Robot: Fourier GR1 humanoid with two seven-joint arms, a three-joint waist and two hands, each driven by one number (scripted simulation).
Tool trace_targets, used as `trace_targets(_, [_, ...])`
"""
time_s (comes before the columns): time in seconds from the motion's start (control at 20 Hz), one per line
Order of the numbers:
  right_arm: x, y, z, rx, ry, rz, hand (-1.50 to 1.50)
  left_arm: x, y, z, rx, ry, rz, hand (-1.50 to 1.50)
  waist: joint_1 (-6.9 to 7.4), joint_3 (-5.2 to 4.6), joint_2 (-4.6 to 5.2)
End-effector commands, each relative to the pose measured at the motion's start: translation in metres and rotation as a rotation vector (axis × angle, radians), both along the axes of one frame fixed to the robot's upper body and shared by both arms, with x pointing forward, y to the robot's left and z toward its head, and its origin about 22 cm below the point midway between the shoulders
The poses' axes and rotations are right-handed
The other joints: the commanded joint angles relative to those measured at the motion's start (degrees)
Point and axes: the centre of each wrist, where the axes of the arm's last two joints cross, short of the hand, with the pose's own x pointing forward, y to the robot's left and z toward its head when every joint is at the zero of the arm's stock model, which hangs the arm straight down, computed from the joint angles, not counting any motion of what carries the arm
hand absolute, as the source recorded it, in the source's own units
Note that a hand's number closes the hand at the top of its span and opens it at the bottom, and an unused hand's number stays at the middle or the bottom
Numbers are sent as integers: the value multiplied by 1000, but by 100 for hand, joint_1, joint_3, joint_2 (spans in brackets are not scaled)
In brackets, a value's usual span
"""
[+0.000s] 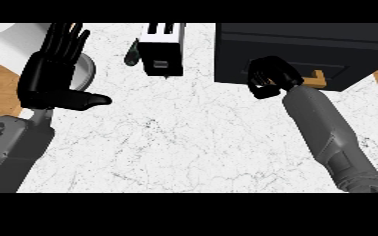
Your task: Pick up the cup, place it into the drawer and close the drawer
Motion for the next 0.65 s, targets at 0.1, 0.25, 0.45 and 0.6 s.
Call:
trace_targets(0.1, [12,-46,28,-8,-40,-160,150,-9,1,-12,-11,7,-29,-150,189,37,200])
trace_targets(0.25, [23,-49,55,22,-57,-146,150,-1,1,-6,-11,7,-27,-150,184,36,236])
trace_targets(0.45, [18,-47,42,68,-76,-153,150,-5,-2,-13,-8,12,-57,-150,248,41,250])
trace_targets(0.6, [21,-46,48,62,-75,-149,150,-3,-7,-19,-18,18,-42,-150,236,36,273])
